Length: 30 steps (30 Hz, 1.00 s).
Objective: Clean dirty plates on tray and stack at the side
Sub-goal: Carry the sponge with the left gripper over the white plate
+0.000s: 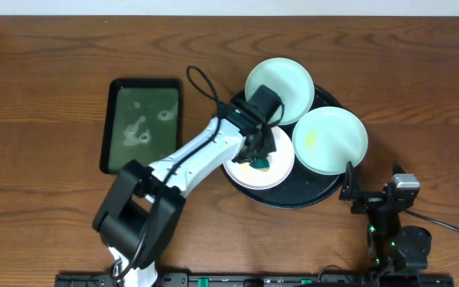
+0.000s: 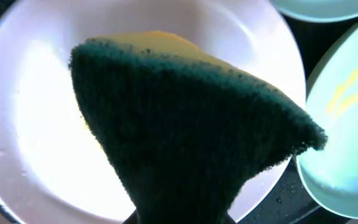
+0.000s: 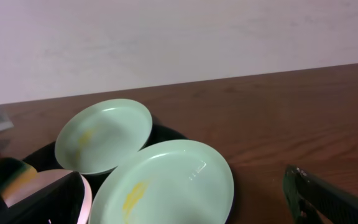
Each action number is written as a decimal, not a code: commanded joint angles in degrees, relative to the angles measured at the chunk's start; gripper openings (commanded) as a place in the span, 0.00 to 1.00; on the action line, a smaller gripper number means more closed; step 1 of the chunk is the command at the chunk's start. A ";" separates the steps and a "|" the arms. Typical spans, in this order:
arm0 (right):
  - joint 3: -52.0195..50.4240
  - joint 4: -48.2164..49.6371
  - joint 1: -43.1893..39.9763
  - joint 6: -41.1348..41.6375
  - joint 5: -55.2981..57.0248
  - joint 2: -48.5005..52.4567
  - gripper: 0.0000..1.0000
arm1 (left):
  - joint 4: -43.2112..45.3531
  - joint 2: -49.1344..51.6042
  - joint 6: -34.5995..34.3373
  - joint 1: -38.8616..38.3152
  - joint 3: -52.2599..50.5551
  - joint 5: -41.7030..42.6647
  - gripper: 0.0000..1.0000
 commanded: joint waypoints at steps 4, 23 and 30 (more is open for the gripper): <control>-0.07 -0.20 -0.52 -0.63 0.35 -0.31 0.99 | 0.20 1.05 -1.20 -0.11 -0.20 -2.10 0.29; -0.07 -0.20 -0.52 -0.63 0.35 -0.31 0.99 | -0.90 -11.82 4.31 4.85 0.76 -1.62 0.56; -0.07 -0.20 -0.52 -0.63 0.35 -0.31 0.99 | -11.28 -25.07 8.44 17.44 0.74 -1.64 0.63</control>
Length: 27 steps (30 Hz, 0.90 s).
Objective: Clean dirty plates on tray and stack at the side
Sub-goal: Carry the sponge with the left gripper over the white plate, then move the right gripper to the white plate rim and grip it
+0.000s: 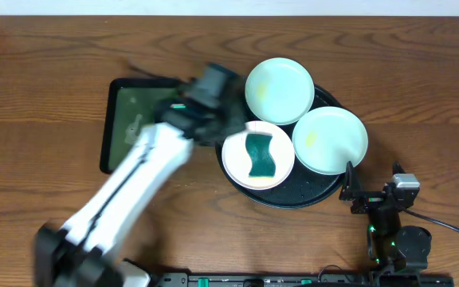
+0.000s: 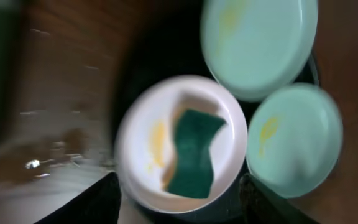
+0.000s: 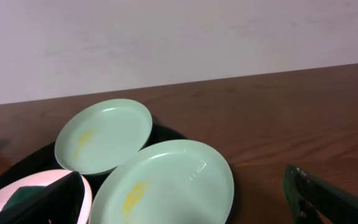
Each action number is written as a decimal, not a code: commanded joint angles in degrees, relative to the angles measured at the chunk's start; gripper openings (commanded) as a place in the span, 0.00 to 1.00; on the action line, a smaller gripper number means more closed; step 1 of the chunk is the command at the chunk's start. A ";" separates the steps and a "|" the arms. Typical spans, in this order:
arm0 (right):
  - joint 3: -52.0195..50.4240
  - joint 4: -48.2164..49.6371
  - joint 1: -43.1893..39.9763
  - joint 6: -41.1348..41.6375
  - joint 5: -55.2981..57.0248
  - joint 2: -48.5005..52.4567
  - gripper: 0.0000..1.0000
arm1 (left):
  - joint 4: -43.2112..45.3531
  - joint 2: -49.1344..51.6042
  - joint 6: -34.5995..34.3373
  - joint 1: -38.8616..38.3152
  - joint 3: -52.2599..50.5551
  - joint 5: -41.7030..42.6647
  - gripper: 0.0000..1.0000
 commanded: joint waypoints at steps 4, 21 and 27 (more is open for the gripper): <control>-0.09 3.65 -0.52 0.92 0.15 -0.31 0.99 | -10.67 -7.61 2.97 13.55 0.72 -0.55 0.67; 8.59 47.04 -0.55 22.77 -8.61 0.15 0.99 | -20.87 -8.02 2.95 23.98 0.66 -0.52 0.77; 45.20 -6.99 -0.52 0.04 -10.01 16.79 0.99 | -20.92 -8.02 2.95 23.98 0.66 -0.50 0.77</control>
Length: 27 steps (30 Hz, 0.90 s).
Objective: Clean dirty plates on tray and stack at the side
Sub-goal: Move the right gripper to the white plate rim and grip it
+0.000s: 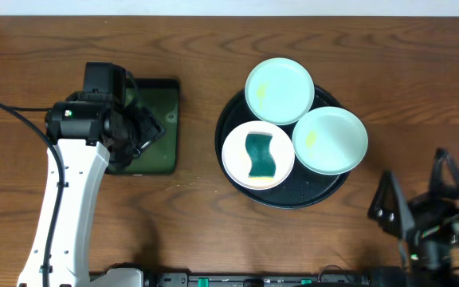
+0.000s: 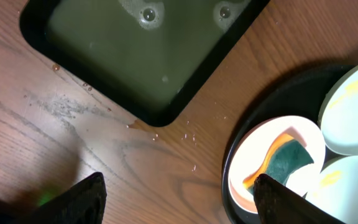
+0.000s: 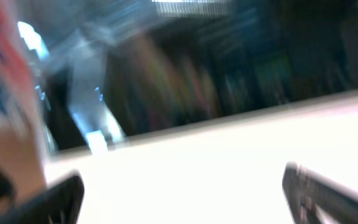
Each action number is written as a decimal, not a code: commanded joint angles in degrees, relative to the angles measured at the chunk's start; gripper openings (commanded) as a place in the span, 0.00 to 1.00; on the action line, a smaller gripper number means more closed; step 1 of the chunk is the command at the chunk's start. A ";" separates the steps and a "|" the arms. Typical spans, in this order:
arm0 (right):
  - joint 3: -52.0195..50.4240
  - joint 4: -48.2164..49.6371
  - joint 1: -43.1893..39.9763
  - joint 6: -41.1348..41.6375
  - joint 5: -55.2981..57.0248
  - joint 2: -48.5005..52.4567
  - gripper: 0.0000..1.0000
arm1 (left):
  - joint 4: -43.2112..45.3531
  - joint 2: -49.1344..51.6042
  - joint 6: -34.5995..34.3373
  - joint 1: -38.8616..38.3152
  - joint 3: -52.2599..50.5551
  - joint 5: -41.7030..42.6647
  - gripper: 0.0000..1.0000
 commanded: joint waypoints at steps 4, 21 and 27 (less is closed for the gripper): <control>39.98 -46.86 -0.52 -22.05 -5.51 30.82 0.99 | -0.37 0.02 0.37 0.20 0.46 -0.35 0.77; 63.43 -73.48 14.73 -12.46 -1.07 75.19 0.97 | -0.55 0.02 0.37 0.20 0.46 -0.35 0.77; 64.11 -76.30 18.10 -7.21 -1.11 85.99 0.88 | -0.61 0.02 0.37 0.20 0.46 -0.35 0.77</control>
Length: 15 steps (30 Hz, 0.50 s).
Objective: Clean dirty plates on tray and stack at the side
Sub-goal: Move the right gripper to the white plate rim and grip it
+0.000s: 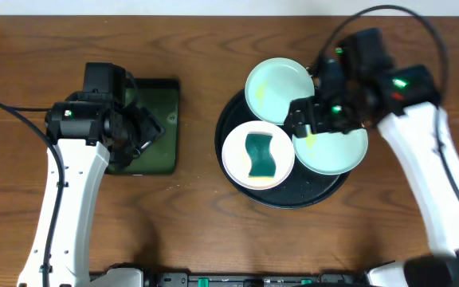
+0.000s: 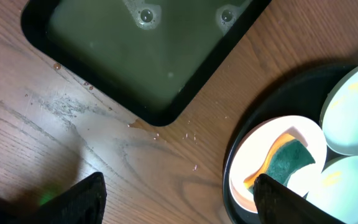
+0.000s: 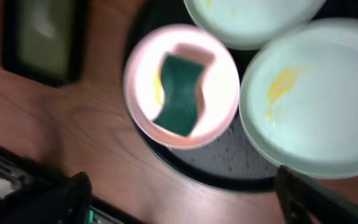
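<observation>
A round black tray (image 1: 325,191) holds three plates. The white plate (image 1: 236,155) carries a green sponge (image 1: 258,155), which also shows in the right wrist view as the sponge (image 3: 180,93) on the white plate (image 3: 219,93). Two mint plates (image 1: 279,80) (image 1: 337,147) bear yellow smears. My right gripper (image 1: 307,119) hovers open above the tray between the plates, and the right wrist view shows the right gripper (image 3: 185,205) empty. My left gripper (image 1: 143,131) is open over the basin's right side, and the left wrist view shows the left gripper (image 2: 179,205) empty.
A dark rectangular basin (image 1: 162,155) of soapy greenish water sits at the left, seen closer as the basin (image 2: 148,56). Water drops lie on the wood (image 2: 166,134) between basin and tray. Bare tabletop spreads in front and to the right.
My right arm has moved from the table's front right corner to above the round tray, gripper open over the plates. The left arm, plates and sponge have not moved.
My left gripper first pressed the sponge onto the white plate. A second later the sponge lay loose on that plate and the left arm was off to the left. Then the left gripper hung open at the basin; the right arm now hovers over the tray.
</observation>
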Each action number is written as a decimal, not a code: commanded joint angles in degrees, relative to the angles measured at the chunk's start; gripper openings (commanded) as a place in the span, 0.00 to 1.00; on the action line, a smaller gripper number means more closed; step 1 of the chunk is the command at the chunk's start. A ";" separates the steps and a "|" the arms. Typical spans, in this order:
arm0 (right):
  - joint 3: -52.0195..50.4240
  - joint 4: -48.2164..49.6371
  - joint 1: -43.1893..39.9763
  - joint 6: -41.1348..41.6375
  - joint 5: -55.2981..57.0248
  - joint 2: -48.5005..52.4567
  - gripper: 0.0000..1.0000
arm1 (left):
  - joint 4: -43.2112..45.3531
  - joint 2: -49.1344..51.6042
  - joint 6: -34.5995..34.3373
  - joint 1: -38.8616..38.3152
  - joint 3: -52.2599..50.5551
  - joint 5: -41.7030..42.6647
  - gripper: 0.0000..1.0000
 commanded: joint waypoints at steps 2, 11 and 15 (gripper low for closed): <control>0.55 -1.53 1.31 8.46 3.06 4.26 0.83 | -0.42 0.00 0.35 0.13 0.46 -0.35 0.77; -9.92 2.36 9.62 32.06 16.17 3.80 0.80 | -0.37 0.00 0.35 0.13 0.46 -0.35 0.77; -16.68 9.01 13.44 39.82 22.82 3.91 0.84 | -0.35 0.00 0.35 0.13 0.46 -0.35 0.77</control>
